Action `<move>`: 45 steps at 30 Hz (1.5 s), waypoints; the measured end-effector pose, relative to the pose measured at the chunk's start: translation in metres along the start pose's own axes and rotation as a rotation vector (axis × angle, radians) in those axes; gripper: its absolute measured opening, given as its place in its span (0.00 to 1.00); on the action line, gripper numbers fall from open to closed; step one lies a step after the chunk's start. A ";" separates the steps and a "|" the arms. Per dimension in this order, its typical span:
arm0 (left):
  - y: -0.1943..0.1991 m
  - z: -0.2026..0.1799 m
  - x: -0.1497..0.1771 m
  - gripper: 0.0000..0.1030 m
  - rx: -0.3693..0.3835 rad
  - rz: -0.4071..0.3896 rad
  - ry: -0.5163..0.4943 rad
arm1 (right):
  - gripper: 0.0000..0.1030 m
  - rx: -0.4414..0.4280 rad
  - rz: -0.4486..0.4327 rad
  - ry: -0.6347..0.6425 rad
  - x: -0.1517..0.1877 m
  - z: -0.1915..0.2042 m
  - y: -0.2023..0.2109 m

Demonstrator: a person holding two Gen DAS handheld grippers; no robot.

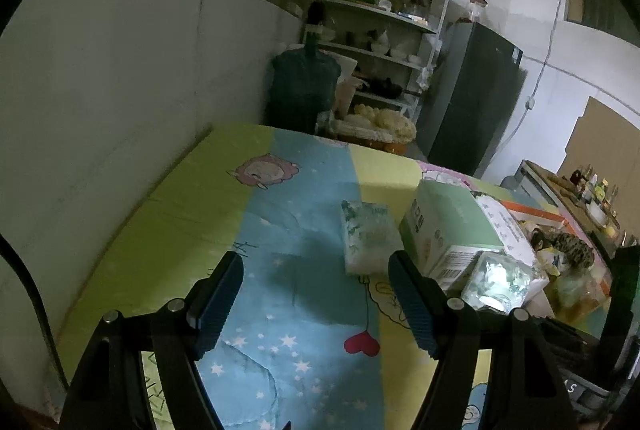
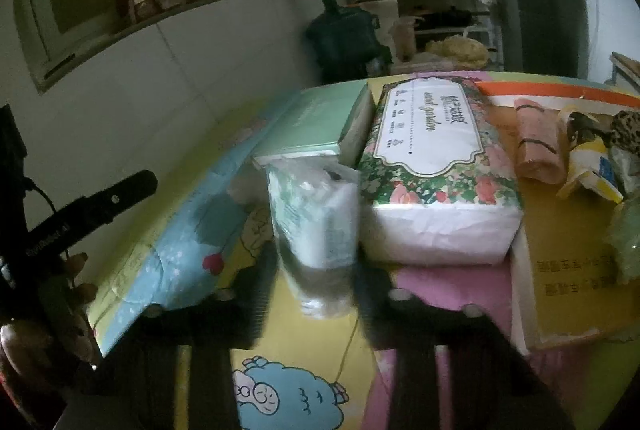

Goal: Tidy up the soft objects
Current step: 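Grasp the white tissue pack with the right tool while the left tool grasps the green-white wipes pack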

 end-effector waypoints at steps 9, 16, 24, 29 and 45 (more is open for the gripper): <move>-0.044 -0.021 -0.005 0.72 0.021 0.080 -0.061 | 0.19 -0.056 -0.060 -0.004 0.007 0.004 0.021; -0.076 -0.038 -0.002 0.73 0.037 0.147 -0.112 | 0.19 -0.082 -0.115 -0.013 0.010 -0.004 0.048; -0.100 -0.049 0.003 0.73 0.001 0.206 -0.147 | 0.19 -0.113 -0.131 -0.009 0.014 -0.009 0.057; -0.111 -0.043 0.005 0.73 -0.013 0.247 -0.118 | 0.20 -0.119 -0.131 -0.010 0.015 -0.010 0.056; -0.098 -0.026 -0.003 0.45 0.043 0.197 -0.028 | 0.20 -0.112 -0.117 -0.014 0.011 -0.007 0.050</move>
Point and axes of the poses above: each gripper's, at about its wrist camera, not at the fingertips, and y roughly against the way its jaws point, z to its left, x to its underside, the point moved 3 cm from there along -y, roughly the way its jaws point, and after that the axes turned 9 degrees about y, right-handed, at the moved point
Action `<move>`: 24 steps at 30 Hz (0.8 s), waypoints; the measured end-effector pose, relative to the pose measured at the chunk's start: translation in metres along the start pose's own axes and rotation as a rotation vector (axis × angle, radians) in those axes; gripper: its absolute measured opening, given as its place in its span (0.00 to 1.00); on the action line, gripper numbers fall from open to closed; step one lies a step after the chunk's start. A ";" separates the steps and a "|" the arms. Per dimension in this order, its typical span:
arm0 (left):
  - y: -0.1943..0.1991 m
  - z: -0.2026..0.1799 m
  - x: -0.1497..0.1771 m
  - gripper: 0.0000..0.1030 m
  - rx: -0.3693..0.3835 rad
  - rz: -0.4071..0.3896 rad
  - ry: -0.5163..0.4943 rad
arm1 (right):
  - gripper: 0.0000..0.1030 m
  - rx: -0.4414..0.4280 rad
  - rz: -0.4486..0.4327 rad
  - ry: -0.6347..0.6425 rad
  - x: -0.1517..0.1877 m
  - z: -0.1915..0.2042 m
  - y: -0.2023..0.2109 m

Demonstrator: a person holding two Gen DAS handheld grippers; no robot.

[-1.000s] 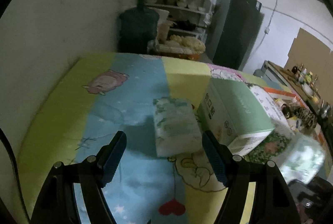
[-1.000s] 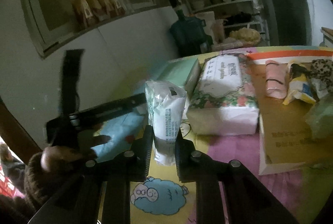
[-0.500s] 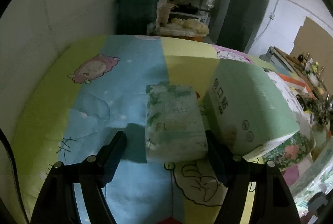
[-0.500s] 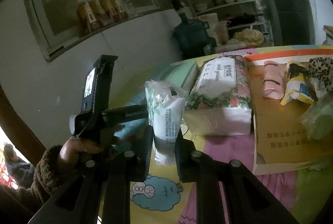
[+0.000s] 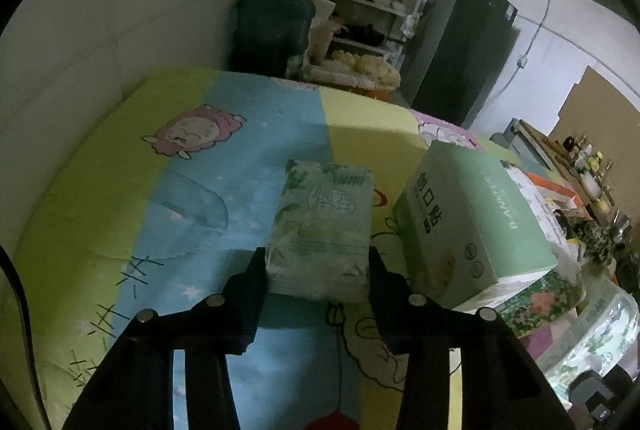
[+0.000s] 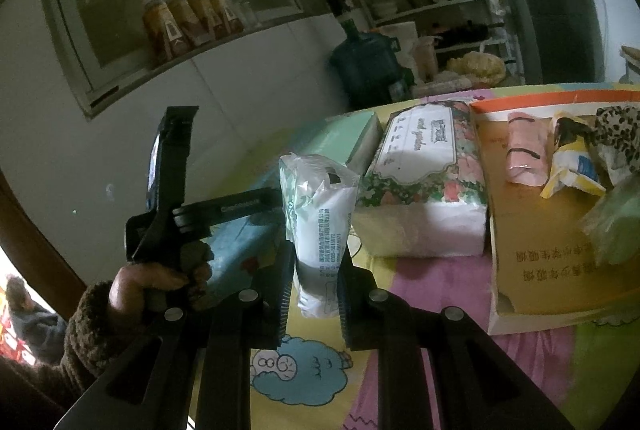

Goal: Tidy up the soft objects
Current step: 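Grasp the white tissue pack with the right tool while the left tool grasps the green-white wipes pack, then carry the tissue pack with the right tool while the left tool carries the wipes pack to the box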

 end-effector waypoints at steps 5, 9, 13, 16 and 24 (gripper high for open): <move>0.015 0.002 0.000 0.45 -0.015 -0.052 -0.009 | 0.20 0.002 -0.004 0.011 -0.001 0.004 0.001; 0.035 0.005 0.003 0.45 -0.026 -0.102 -0.004 | 0.20 0.000 -0.008 0.018 -0.002 0.007 0.003; 0.053 0.008 0.005 0.45 -0.027 -0.139 -0.001 | 0.20 0.001 -0.019 0.026 -0.003 0.011 0.006; 0.068 0.004 0.009 0.45 -0.020 -0.165 -0.014 | 0.20 0.005 -0.028 0.033 -0.004 0.013 0.011; 0.105 -0.022 0.016 0.45 0.059 -0.214 -0.068 | 0.20 0.031 -0.057 0.042 -0.007 0.013 0.027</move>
Point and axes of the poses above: each gripper's, at about its wrist camera, not at the fingertips, and y roughly against the way its jaws point, z to its left, x to its underside, the point moved 3 cm from there along -y, roughly the way its jaws point, and after that the axes turned 9 degrees about y, right-handed, at the moved point
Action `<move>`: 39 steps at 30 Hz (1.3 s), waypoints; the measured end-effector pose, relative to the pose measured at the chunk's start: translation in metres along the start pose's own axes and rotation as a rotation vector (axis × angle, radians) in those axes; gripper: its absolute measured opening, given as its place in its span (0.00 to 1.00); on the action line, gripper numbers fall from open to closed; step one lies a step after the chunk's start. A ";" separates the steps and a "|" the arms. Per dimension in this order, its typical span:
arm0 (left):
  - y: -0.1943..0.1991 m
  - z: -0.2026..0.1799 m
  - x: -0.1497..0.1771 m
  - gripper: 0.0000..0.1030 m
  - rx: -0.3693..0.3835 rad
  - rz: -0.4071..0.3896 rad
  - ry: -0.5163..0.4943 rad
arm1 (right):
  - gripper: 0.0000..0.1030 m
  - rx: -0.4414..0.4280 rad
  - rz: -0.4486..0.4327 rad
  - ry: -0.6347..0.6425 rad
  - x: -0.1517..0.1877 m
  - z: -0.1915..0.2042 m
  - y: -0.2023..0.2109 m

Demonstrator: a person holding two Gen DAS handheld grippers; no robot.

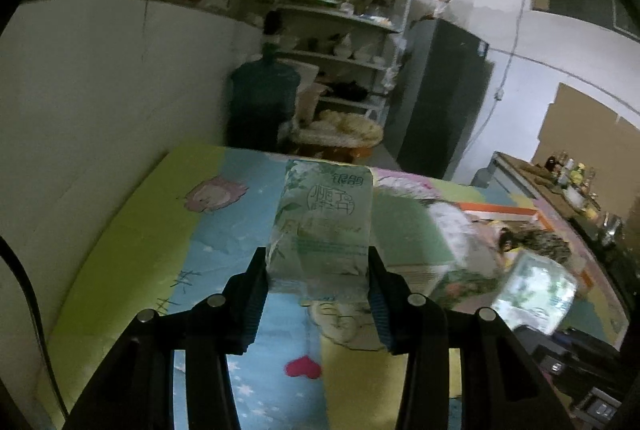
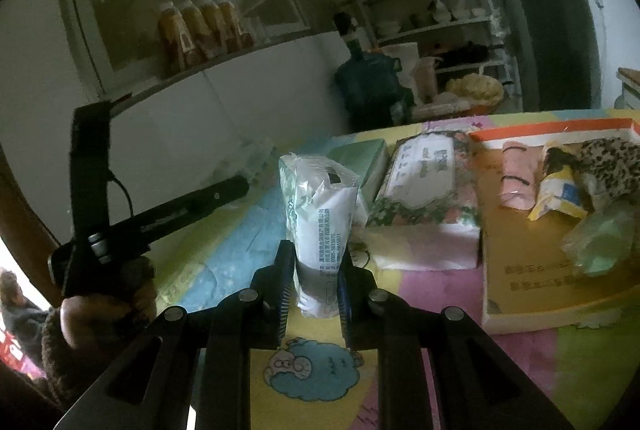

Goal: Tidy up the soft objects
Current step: 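Carry the tissue pack with the right tool while the left tool carries the wipes pack to the box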

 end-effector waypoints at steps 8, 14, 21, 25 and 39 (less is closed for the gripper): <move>0.010 -0.031 0.005 0.45 0.072 0.001 -0.041 | 0.20 0.052 -0.035 -0.013 -0.003 -0.011 0.022; 0.014 -0.054 0.009 0.45 0.105 0.002 -0.062 | 0.20 0.090 -0.062 -0.038 0.000 -0.027 0.042; 0.012 -0.085 0.016 0.44 0.141 0.012 -0.100 | 0.20 0.127 -0.089 -0.060 0.001 -0.043 0.061; 0.009 -0.101 0.020 0.44 0.165 0.022 -0.115 | 0.20 0.144 -0.106 -0.072 0.002 -0.053 0.071; -0.008 -0.163 0.038 0.44 0.241 0.073 -0.172 | 0.20 0.213 -0.152 -0.123 0.007 -0.097 0.110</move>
Point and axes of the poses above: each gripper's, at about its wrist camera, not at the fingertips, and y roughly against the way its jaws point, z to its left, x to its underside, the point moved 3 cm from there along -y, roughly the way its jaws point, and after that the axes turned 9 degrees about y, right-handed, at the moved point
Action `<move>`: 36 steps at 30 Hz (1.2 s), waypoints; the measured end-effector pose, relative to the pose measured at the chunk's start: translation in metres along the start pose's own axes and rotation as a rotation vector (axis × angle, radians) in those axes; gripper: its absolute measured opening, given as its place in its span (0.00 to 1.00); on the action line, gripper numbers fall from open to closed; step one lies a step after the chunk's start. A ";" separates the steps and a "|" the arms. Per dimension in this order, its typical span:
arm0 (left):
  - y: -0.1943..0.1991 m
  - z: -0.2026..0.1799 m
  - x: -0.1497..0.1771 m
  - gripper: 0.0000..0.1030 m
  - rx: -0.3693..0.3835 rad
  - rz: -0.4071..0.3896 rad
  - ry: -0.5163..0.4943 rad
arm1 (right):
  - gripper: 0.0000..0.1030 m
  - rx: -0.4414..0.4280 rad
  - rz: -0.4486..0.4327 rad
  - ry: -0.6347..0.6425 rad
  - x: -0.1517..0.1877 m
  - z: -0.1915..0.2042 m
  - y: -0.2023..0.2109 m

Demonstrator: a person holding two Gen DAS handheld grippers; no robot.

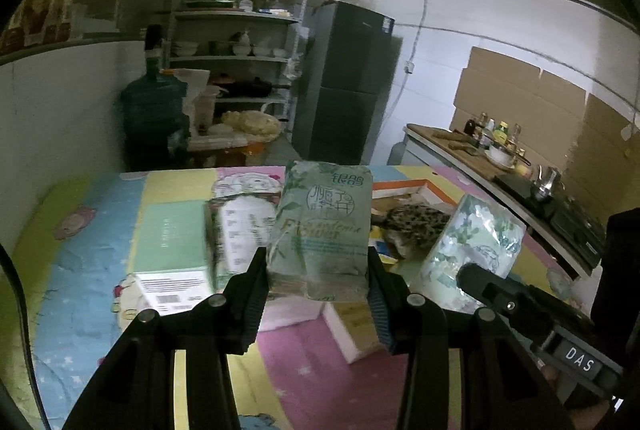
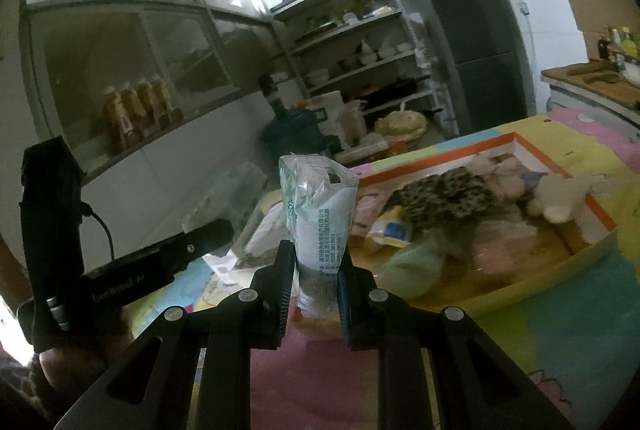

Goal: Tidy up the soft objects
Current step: 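Carry the tissue pack with the right tool while the left tool carries the wipes pack to the box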

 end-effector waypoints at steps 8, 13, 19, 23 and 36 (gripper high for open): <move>-0.019 -0.026 0.003 0.44 0.025 0.025 -0.023 | 0.20 0.044 -0.024 -0.043 0.003 -0.031 0.014; -0.030 -0.041 0.005 0.44 0.025 0.033 -0.036 | 0.20 0.062 -0.036 -0.068 0.004 -0.051 0.020; -0.046 -0.059 0.004 0.44 0.029 0.046 -0.047 | 0.20 0.088 -0.054 -0.089 0.001 -0.078 0.027; -0.060 -0.070 0.005 0.44 0.031 0.061 -0.059 | 0.20 0.107 -0.069 -0.105 -0.003 -0.096 0.031; -0.097 -0.088 -0.001 0.44 0.017 0.079 -0.060 | 0.20 0.142 -0.078 -0.140 -0.011 -0.144 0.031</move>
Point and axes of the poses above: each gripper's, at about its wrist camera, not at the fingertips, and y roughly against the way its jaws point, z to its left, x to its underside, the point moved 3 cm from there along -y, roughly the way its jaws point, and after that the axes turned 9 degrees about y, right-handed, at the moved point
